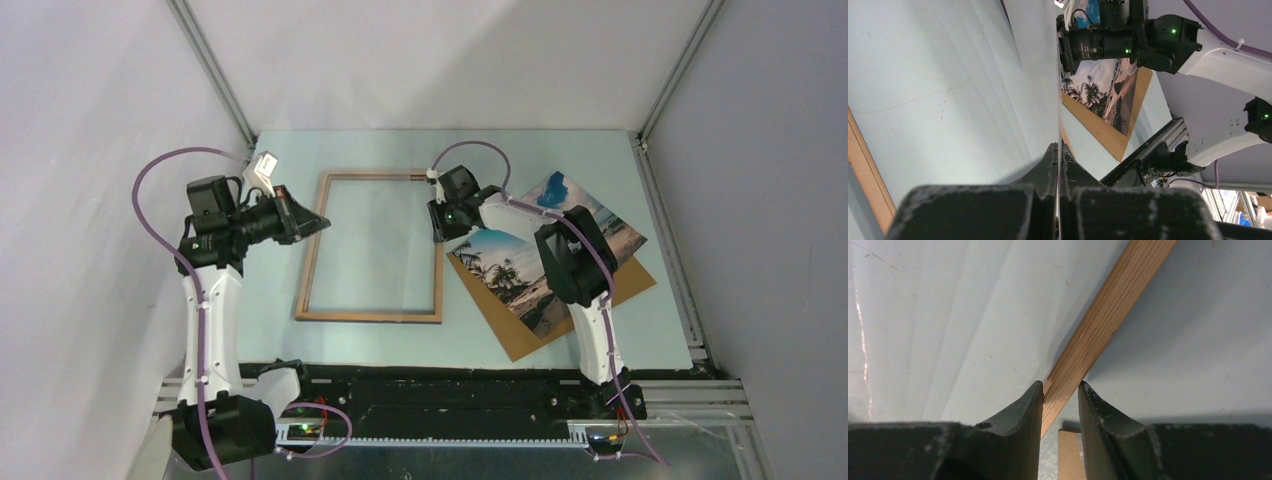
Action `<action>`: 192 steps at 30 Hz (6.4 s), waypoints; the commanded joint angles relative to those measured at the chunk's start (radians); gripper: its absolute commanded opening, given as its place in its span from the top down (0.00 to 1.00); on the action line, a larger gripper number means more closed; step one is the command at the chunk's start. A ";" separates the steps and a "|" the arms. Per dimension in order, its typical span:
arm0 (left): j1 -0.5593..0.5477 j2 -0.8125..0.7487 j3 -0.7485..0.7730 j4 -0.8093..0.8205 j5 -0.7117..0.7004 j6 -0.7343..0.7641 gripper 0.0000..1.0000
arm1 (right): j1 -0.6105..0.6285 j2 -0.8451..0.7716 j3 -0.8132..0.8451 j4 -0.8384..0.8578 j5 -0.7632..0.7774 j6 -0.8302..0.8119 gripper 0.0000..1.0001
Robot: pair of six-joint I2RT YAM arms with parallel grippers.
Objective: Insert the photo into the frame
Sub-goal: Move the photo frame to the center of the board, then place the photo frame item in the photo frame.
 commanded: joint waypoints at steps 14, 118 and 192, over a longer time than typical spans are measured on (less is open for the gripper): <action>-0.017 0.009 -0.070 0.345 0.015 -0.249 1.00 | -0.097 -0.116 -0.130 0.016 0.017 -0.091 0.75; -0.292 0.563 -0.364 1.069 -0.336 -0.603 0.22 | -0.127 -0.160 -0.213 0.045 -0.131 -0.159 0.37; -0.192 0.381 -0.566 1.069 -0.322 -0.715 1.00 | -0.265 -0.339 -0.295 0.112 -0.303 -0.142 0.16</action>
